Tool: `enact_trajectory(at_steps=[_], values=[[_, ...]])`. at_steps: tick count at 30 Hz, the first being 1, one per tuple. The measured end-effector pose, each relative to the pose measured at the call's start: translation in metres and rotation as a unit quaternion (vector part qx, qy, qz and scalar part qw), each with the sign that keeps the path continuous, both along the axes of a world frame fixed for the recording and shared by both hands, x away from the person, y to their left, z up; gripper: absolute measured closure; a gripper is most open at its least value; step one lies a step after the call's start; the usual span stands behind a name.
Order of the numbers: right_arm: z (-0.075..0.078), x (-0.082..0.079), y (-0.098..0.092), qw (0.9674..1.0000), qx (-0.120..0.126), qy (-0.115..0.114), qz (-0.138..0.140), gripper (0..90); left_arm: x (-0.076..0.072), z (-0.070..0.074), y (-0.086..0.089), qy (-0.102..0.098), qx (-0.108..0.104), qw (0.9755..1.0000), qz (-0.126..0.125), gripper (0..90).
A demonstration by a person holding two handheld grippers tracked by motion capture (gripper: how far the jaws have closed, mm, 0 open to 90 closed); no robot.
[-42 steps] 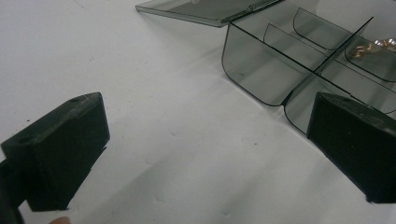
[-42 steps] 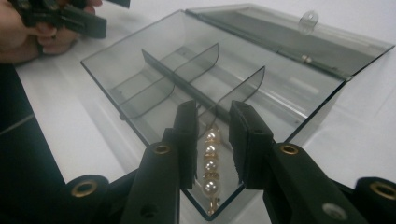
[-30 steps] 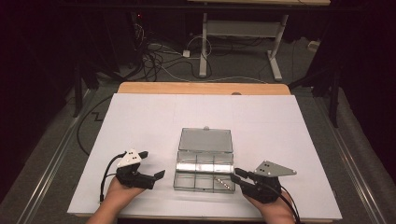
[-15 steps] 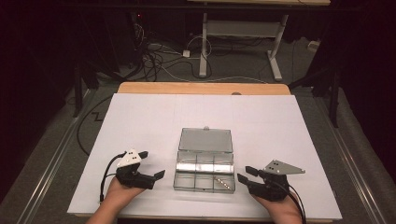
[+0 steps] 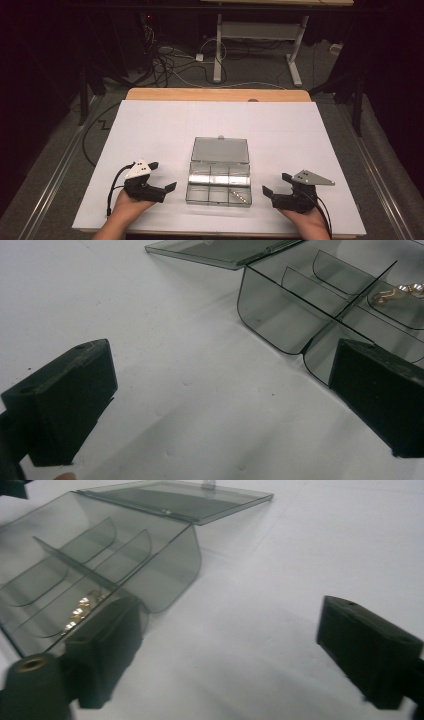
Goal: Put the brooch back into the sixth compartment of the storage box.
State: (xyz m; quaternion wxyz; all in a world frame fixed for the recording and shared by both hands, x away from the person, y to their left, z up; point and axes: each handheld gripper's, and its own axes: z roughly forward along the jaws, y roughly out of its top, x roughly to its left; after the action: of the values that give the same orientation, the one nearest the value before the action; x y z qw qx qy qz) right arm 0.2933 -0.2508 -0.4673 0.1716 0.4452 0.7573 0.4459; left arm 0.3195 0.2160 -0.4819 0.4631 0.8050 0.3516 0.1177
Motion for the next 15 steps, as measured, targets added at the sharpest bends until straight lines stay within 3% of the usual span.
enact_trajectory(at_steps=[2, 6, 15], values=[[-0.001, 0.0009, 0.0013, 0.9999, -0.009, 0.003, -0.011, 0.3, 0.0, 0.0, 0.0, 0.0, 0.0, 1.0, 0.001, 0.0], [-0.0038, 0.0022, 0.0014, 0.9996, -0.021, 0.012, -0.017, 0.3, -0.0004, 0.0007, 0.0003, -0.004, 0.0, 1.0, 0.006, 0.0], [-0.005, 0.0067, 0.0012, 0.9996, -0.02, -0.001, -0.02, 0.2, -0.0027, 0.0051, 0.0007, -0.011, -0.019, 0.9997, 0.014, 0.0]])
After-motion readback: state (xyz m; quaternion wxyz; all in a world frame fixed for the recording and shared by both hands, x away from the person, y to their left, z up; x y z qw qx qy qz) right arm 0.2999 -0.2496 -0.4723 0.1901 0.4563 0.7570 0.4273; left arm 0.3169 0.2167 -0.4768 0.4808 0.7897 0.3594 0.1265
